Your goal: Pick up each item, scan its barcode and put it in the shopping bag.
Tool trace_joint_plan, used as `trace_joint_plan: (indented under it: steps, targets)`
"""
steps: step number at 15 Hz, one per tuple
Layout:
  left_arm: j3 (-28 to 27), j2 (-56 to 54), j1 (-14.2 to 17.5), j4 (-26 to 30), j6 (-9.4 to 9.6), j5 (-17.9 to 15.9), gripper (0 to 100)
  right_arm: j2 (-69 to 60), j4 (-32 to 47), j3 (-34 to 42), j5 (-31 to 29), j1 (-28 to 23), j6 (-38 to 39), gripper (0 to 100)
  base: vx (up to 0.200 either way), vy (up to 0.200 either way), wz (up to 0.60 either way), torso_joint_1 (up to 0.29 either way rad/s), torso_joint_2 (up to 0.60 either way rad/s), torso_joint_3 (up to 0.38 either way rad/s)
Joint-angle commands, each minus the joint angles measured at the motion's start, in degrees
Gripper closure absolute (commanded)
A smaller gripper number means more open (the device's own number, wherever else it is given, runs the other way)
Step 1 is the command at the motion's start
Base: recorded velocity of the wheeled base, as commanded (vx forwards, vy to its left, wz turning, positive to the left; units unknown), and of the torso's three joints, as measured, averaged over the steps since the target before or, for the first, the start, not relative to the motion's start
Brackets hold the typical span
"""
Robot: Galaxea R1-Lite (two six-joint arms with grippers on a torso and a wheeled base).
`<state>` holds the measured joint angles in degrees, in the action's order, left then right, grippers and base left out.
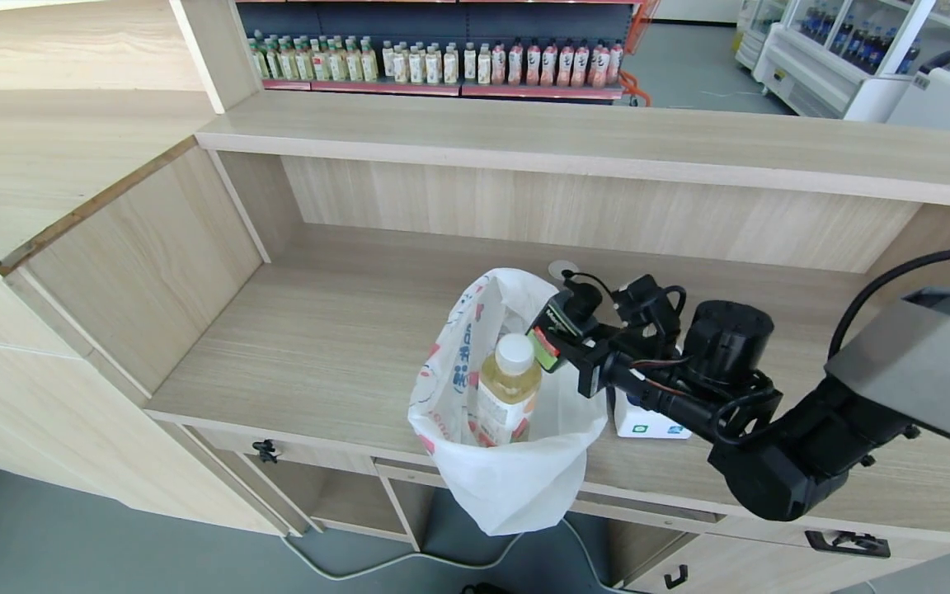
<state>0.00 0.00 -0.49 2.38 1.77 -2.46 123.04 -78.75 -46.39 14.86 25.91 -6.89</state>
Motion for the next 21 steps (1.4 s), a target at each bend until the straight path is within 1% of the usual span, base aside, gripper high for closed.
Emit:
trace_joint_plan:
  steps: [1,4,10,13,21]
  targets:
    - [0.0,0.09,-0.04,0.0,-0.01,0.0,0,4.05,-1.49,-0.02,1.22,-0.15,-1.2,100,0.0,0.0,0.0,0.0,0.0,0.0]
    - [0.0,0.09,-0.04,0.0,-0.01,0.0,0,5.72,-2.2,-0.81,2.81,-0.07,-3.4,100,0.0,0.0,0.0,0.0,0.0,0.0]
    - [0.0,0.09,-0.04,0.0,-0.01,0.0,0,8.44,-2.28,-1.69,3.07,0.2,-6.38,100,0.0,0.0,0.0,0.0,0.0,0.0]
    - [0.0,0.09,-0.04,0.0,-0.01,0.0,0,9.32,-2.2,-2.92,3.07,0.02,-7.35,100,0.0,0.0,0.0,0.0,0.0,0.0]
    - [0.0,0.09,-0.04,0.0,-0.01,0.0,0,9.59,-2.11,-2.48,3.16,-0.5,-8.23,100,0.0,0.0,0.0,0.0,0.0,0.0]
